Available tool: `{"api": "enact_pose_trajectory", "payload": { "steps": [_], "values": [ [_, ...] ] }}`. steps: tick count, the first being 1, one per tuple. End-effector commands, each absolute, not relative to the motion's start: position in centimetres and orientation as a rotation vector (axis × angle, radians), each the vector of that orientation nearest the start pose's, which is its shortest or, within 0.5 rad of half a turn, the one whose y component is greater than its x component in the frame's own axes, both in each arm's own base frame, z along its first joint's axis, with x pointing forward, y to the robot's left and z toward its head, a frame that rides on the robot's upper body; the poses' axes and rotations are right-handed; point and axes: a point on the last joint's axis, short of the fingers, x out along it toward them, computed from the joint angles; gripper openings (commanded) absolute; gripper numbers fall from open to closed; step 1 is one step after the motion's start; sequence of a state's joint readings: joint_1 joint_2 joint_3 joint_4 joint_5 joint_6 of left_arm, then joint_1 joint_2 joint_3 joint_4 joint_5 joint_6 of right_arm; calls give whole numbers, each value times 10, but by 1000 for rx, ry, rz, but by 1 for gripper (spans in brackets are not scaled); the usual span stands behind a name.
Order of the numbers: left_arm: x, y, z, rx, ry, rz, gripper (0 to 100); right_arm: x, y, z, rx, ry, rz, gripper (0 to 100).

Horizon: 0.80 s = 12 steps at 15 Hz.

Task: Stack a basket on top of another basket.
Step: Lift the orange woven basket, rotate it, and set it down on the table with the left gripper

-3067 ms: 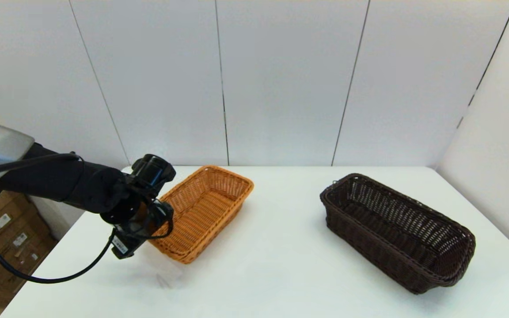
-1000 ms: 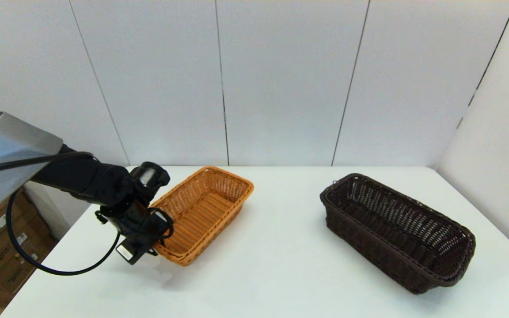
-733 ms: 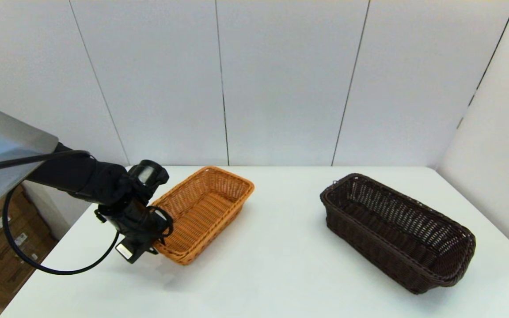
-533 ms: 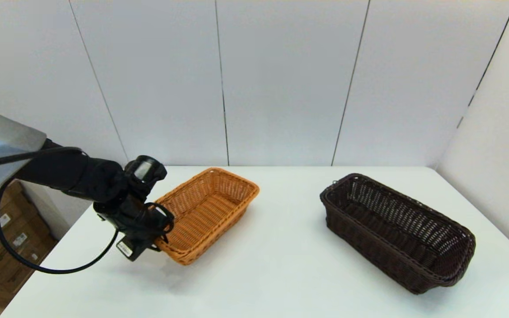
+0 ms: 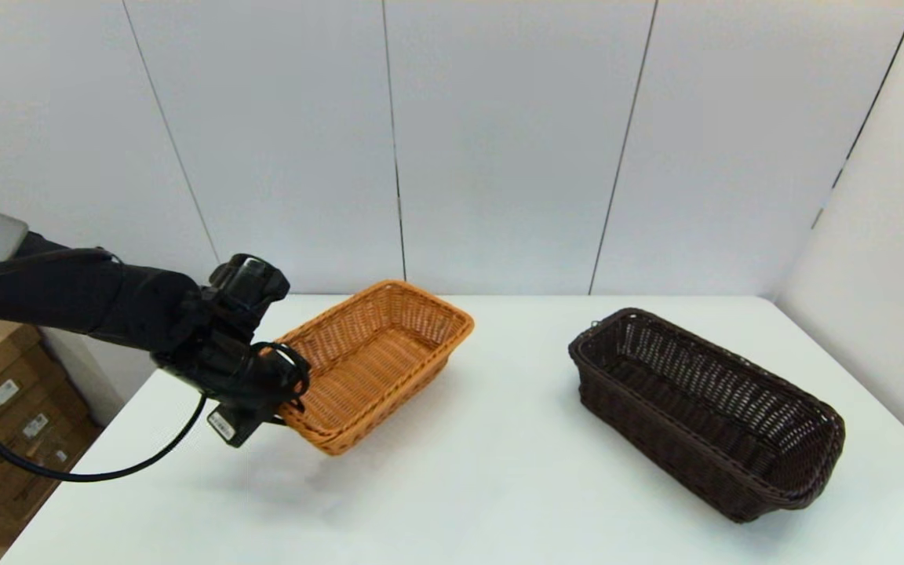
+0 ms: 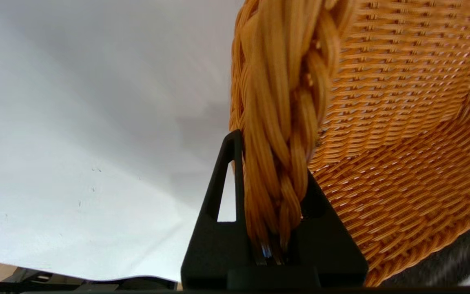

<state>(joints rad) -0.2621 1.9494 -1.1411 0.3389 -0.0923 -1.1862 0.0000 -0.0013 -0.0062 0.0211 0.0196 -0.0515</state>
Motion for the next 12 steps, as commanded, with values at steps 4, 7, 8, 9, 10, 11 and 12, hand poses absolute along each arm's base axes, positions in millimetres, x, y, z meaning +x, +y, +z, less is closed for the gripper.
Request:
{"api": "enact_pose_trajectory", "payload": {
  "steps": [4,7,8,9,10,11,12],
  "values": [
    [305,-113,126,-834,1174,236,0,-23,0,75,-52,13,20,100],
    [297,-134,127,-730,1197,138,0,-23,0,75,-52,13,20,100],
    [295,-137,127,-697,1202,110,0,-23,0,75,-52,13,20,100],
    [290,-142,126,-636,1224,73,0,-23,0,75,-52,13,20,100],
    [286,-146,125,-589,1244,52,0,-23,0,75,-52,13,20,100],
    [283,-146,126,-563,1256,39,0,-23,0,75,-52,13,20,100],
    [281,-148,126,-530,1267,22,0,-23,0,75,-52,13,20,100]
  ]
}}
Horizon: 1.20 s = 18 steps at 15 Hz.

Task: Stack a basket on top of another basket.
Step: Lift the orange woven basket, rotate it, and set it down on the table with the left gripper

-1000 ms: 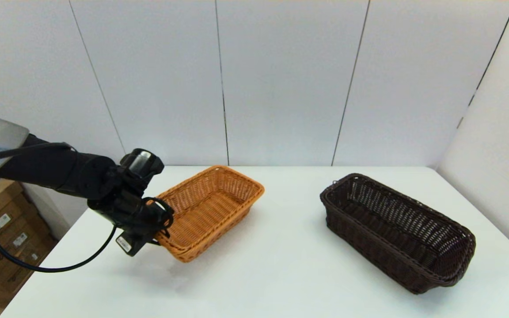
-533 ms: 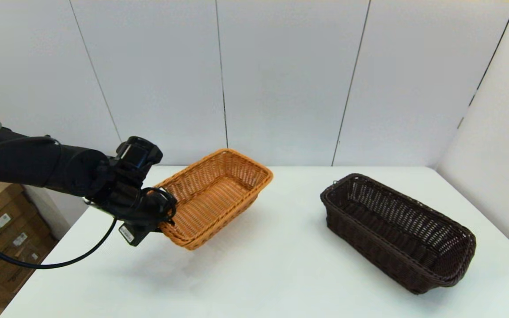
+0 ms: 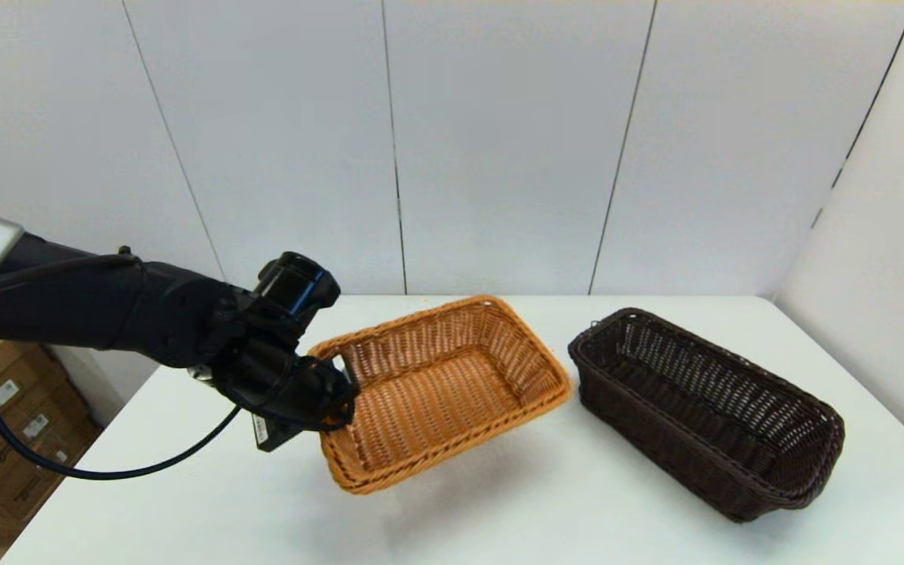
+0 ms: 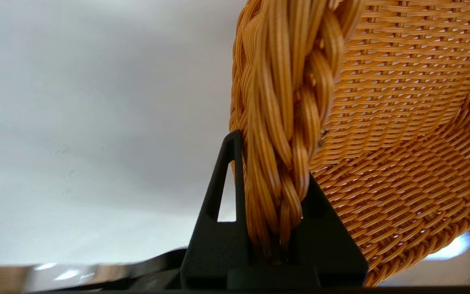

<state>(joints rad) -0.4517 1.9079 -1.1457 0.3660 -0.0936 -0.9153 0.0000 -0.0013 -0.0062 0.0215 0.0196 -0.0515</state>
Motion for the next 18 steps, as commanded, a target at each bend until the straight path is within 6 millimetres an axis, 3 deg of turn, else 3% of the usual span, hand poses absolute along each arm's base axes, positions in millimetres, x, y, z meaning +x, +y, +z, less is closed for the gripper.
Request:
{"api": "enact_pose_trajectory", "payload": {
  "steps": [1,7,18],
  "values": [
    [278,-150,125,-498,1282,5,0,-23,0,75,-52,13,20,100],
    [275,-153,129,-446,1320,-144,0,-23,0,75,-52,13,20,100],
    [291,-163,102,-347,1392,-233,0,-23,0,75,-54,13,20,100]
  ]
}}
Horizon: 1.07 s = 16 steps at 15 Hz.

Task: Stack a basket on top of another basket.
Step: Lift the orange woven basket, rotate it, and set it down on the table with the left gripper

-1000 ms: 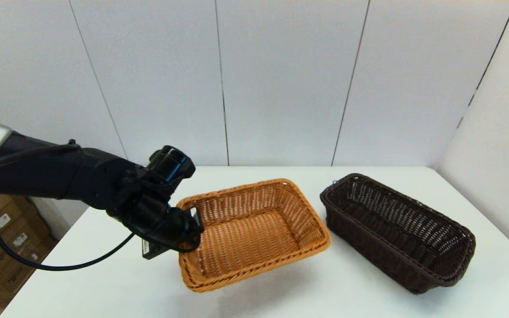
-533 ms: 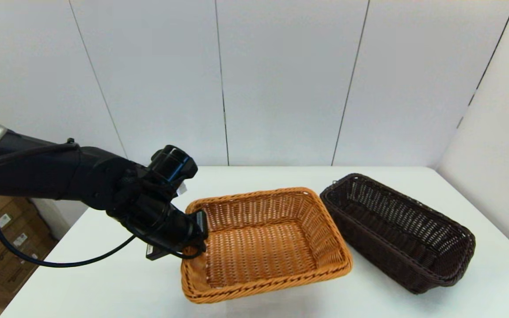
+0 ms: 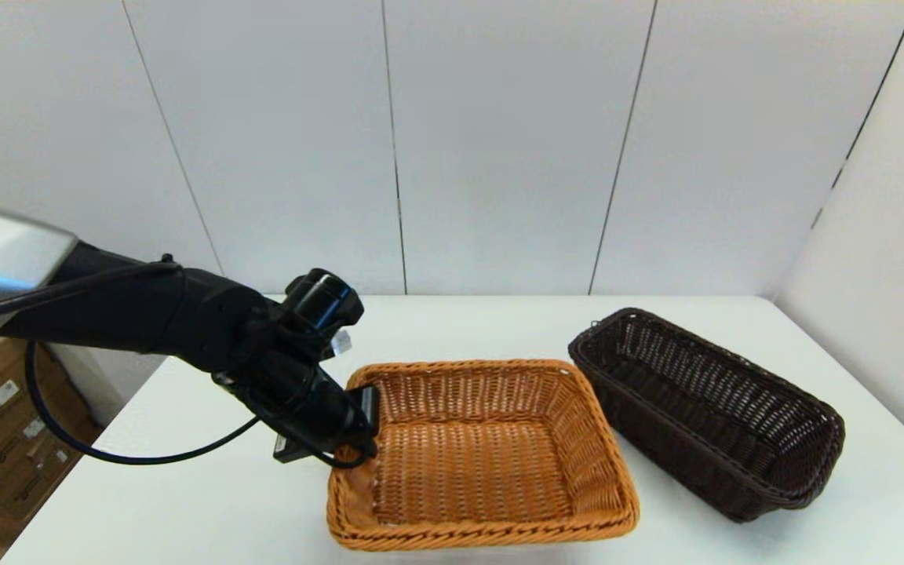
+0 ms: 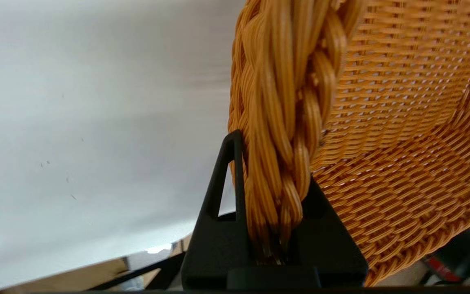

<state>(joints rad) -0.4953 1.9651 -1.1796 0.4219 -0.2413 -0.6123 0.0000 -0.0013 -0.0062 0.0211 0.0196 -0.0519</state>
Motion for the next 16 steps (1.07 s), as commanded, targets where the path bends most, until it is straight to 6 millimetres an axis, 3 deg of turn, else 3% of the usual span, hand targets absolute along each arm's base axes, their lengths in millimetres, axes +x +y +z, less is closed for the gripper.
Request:
{"api": "enact_pose_trajectory", "payload": {
  "steps": [1,7,16],
  "values": [
    [293,-163,99,-349,1396,-228,0,-23,0,75,-54,13,20,100],
    [307,-162,84,-367,1419,-187,0,-23,0,75,-54,13,20,100],
    [310,-159,79,-374,1429,-173,0,-23,0,75,-54,13,20,100]
  ]
}}
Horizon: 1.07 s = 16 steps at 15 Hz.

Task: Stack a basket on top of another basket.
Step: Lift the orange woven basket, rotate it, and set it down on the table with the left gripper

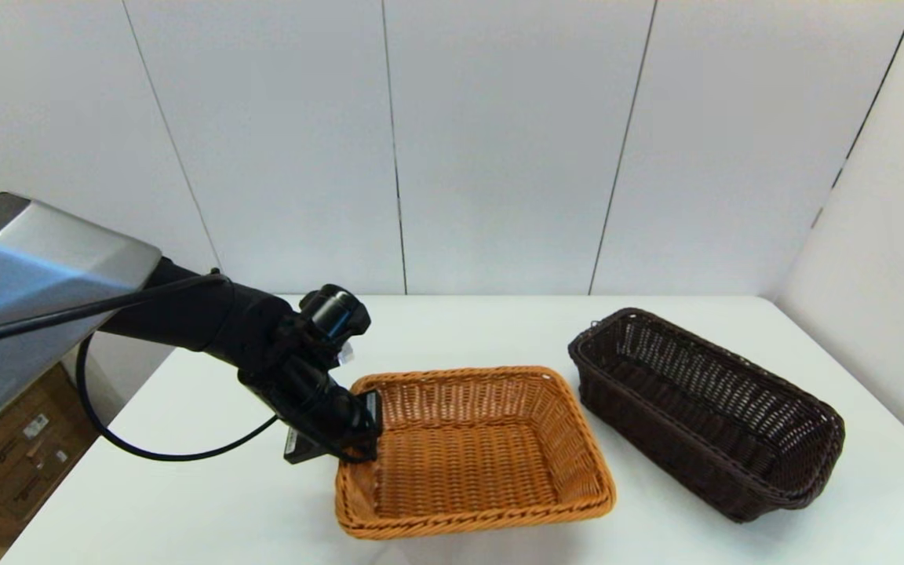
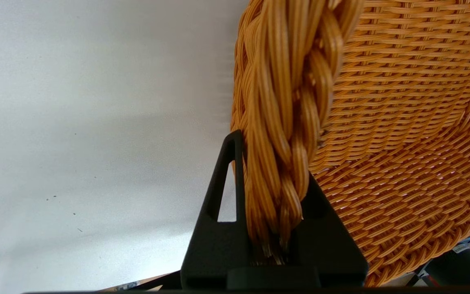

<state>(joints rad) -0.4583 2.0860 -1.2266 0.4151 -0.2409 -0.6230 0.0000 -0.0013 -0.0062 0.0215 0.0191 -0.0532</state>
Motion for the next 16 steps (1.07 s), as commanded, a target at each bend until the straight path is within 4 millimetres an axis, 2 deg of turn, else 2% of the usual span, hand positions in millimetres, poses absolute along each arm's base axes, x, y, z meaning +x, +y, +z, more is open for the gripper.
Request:
{"api": "enact_pose_trajectory", "payload": {
  "steps": [1,2,10,16],
  "values": [
    [310,-159,79,-375,1429,-172,0,-23,0,75,-54,13,20,100],
    [311,-159,79,-375,1429,-172,100,-23,0,75,-54,13,20,100],
    [311,-157,96,-390,1378,-190,100,-23,0,75,-52,13,20,100],
    [303,-139,134,-418,1282,-192,100,-23,0,75,-52,13,20,100]
  ]
}}
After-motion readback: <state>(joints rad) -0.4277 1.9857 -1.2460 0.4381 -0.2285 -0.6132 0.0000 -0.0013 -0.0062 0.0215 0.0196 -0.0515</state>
